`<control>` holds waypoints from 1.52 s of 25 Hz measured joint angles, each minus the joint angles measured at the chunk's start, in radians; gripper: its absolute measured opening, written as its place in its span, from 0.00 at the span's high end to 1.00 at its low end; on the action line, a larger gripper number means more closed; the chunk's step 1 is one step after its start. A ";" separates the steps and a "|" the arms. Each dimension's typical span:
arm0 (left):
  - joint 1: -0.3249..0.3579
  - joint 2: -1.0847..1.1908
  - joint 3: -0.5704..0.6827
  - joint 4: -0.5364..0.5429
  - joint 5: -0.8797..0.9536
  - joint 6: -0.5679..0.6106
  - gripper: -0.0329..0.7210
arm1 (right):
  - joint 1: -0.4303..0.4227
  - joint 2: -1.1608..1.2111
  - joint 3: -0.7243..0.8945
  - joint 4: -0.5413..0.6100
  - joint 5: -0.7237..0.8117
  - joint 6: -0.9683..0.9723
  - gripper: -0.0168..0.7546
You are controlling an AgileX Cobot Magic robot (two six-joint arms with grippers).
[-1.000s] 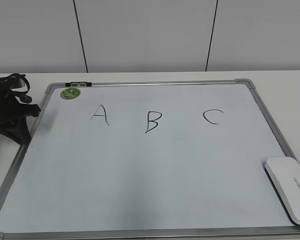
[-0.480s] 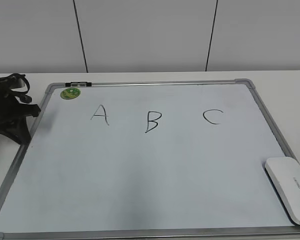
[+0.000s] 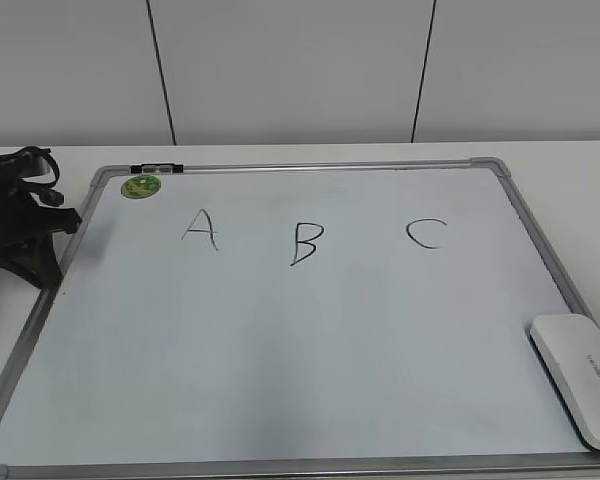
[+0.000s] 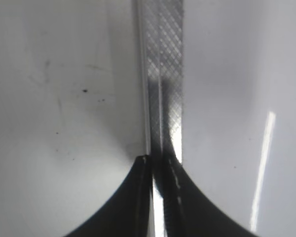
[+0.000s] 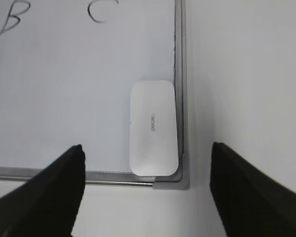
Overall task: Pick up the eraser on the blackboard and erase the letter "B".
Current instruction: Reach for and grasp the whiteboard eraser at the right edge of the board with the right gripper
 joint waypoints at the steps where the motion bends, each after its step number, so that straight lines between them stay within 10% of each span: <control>1: 0.000 0.000 0.000 0.000 0.000 0.000 0.91 | 0.000 0.058 -0.009 0.004 -0.002 -0.011 0.22; 15: 0.000 0.000 -0.002 -0.002 0.004 0.000 0.91 | 0.002 0.690 -0.126 0.017 -0.049 -0.045 0.22; 38: 0.000 0.000 -0.002 -0.007 0.005 0.000 0.91 | 0.002 1.004 -0.132 0.011 -0.238 -0.047 0.22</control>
